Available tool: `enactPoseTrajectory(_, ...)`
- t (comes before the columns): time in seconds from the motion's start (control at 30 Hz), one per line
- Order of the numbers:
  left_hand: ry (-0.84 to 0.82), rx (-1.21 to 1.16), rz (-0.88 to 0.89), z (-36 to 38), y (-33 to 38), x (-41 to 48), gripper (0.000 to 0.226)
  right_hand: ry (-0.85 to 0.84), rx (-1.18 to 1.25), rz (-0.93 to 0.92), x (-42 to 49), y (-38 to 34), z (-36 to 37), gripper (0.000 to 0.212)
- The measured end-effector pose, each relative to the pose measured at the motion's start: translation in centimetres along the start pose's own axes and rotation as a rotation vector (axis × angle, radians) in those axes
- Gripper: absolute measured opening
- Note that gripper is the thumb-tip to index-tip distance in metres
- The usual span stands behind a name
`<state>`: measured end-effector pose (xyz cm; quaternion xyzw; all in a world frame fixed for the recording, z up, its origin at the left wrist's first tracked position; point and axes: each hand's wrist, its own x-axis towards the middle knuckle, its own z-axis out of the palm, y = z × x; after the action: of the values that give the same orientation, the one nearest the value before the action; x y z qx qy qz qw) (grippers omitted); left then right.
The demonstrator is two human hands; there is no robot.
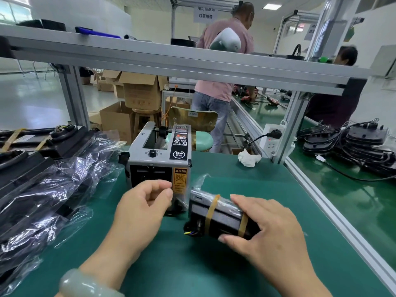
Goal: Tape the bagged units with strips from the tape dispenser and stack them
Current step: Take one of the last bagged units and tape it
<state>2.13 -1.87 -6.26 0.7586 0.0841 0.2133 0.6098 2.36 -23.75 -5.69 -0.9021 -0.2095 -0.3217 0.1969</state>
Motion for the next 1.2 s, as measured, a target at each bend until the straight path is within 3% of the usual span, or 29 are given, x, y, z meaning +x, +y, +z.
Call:
enactPoseTrajectory(0.13, -0.100, 0.036, 0.064, -0.2, 0.9, -0.3, 0.015, -0.124, -0.065, -0.044, -0.1, -0.3, 0.4, 0.077)
enactPoseTrajectory(0.27, -0.255, 0.139, 0.129, 0.2, 1.3, -0.1, 0.018, -0.137, -0.074, -0.062, -0.1, -0.3, 0.4, 0.077)
enactPoseTrajectory(0.43, -0.255, 0.289, 0.167, 0.7, 1.8, 1.0, 0.013, -0.122, -0.034, -0.108, 0.1, -0.2, 0.3, 0.068)
enactPoseTrajectory(0.53, -0.254, 0.323, 0.099, 1.2, 1.9, 1.5, 0.032, -0.123, -0.013, -0.119, 0.1, 0.0, 0.2, 0.067)
enactPoseTrajectory(0.67, -0.232, 0.177, -0.125, 2.9, 1.8, 1.3, 0.034, -0.144, -0.009, -0.150, 0.2, 0.1, 0.2, 0.070)
enactPoseTrajectory(0.77, -0.207, 0.019, -0.172, 3.4, 2.0, 0.9, 0.012, -0.137, -0.011, -0.124, 0.0, 0.1, 0.1, 0.069)
enactPoseTrajectory(0.87, -0.039, -0.173, -0.251, 2.3, 1.6, 1.2, 0.012, -0.137, -0.015, -0.098, -0.1, 0.2, 0.2, 0.069)
enactPoseTrajectory(1.03, 0.156, -0.388, -0.565, -0.6, 0.3, 2.8, 0.010, -0.140, -0.011, -0.079, -0.1, 0.1, 0.3, 0.071)
enactPoseTrajectory(1.2, 0.142, -0.453, -0.608, -1.2, 0.1, 3.4, 0.013, -0.141, -0.006, -0.075, -0.1, 0.1, 0.3, 0.070)
